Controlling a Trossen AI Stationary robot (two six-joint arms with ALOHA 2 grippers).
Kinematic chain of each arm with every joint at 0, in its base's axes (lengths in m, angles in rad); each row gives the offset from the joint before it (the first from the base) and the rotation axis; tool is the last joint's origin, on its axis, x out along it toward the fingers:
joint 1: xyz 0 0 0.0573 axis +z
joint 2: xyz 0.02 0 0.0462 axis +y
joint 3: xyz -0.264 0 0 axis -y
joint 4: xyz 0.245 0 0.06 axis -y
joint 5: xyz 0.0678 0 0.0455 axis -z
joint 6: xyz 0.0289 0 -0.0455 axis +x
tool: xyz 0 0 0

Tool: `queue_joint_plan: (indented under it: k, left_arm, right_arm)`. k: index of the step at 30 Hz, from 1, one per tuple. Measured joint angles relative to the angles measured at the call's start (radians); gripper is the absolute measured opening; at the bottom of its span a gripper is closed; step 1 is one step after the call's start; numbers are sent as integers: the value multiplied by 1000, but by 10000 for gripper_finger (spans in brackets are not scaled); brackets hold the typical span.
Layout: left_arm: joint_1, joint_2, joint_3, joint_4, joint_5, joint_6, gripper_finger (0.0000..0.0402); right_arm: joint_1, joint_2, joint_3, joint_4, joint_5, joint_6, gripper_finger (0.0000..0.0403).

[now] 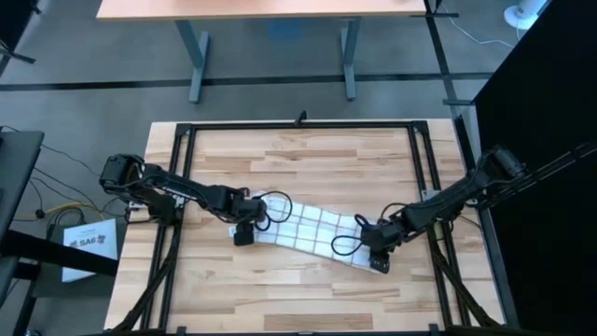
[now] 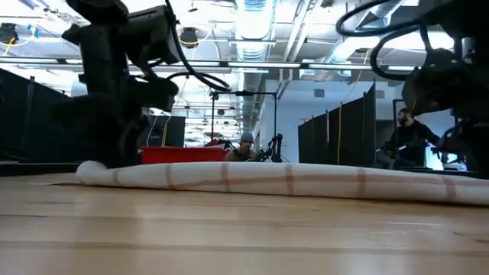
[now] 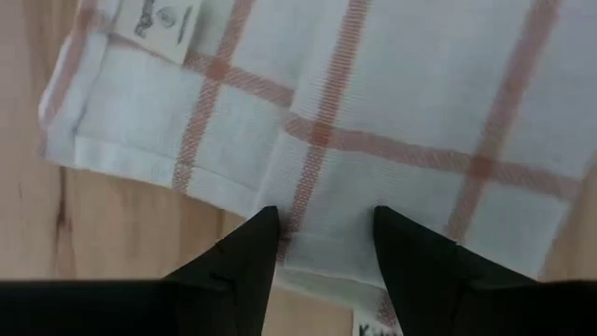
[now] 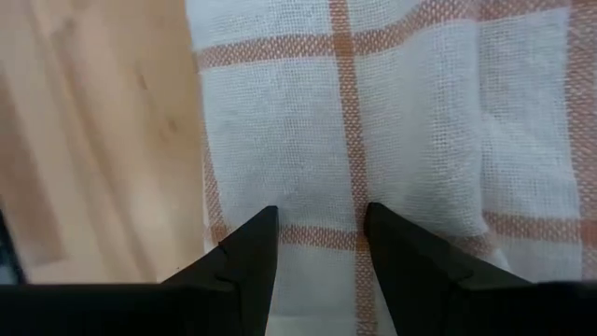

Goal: Roll towel
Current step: Fold the white patterned towel

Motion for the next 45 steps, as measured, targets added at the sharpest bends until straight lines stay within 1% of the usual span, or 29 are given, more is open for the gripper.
queue_joint_plan:
  k: [4, 8, 13, 19, 22, 24, 27, 28, 33, 38, 42, 45]
  left_arm:
    - [58, 0, -11, 40, -4, -6, 163]
    - [96, -14, 17, 16, -19, -2, 163]
    - [118, -26, 43, 7, -10, 85, 162]
    - [131, -17, 42, 10, 24, 141, 138]
    - [139, -17, 42, 20, 27, 172, 113]
    - [149, -17, 42, 22, 27, 176, 80]
    - [171, -17, 42, 42, 28, 168, 19]
    - [180, -17, 43, 51, 27, 159, 11]
    - [201, -17, 44, 77, 25, 145, 8]
    - [197, -17, 44, 66, 27, 143, 2]
    - [196, -17, 44, 71, 27, 145, 1]
    - [196, -17, 44, 73, 36, 145, 1]
  right_arm:
    - [27, 1, -7, 22, 1, 25, 152]
    - [32, 1, -7, 20, 1, 34, 152]
    - [34, 2, -8, 20, -5, 36, 152]
    - [35, 0, -9, 21, -5, 22, 152]
    - [35, 1, -9, 21, -5, 18, 152]
    - [37, 1, -10, 22, -5, 14, 152]
    - [46, 1, -10, 23, -5, 2, 152]
    - [47, 1, -10, 24, -5, 2, 152]
    - [47, -6, -2, 29, -7, 5, 152]
    - [19, -53, 79, -16, 18, -39, 152]
    - [-37, -57, 146, -64, 31, -114, 152]
    - [-115, -60, 171, -71, 73, -167, 152]
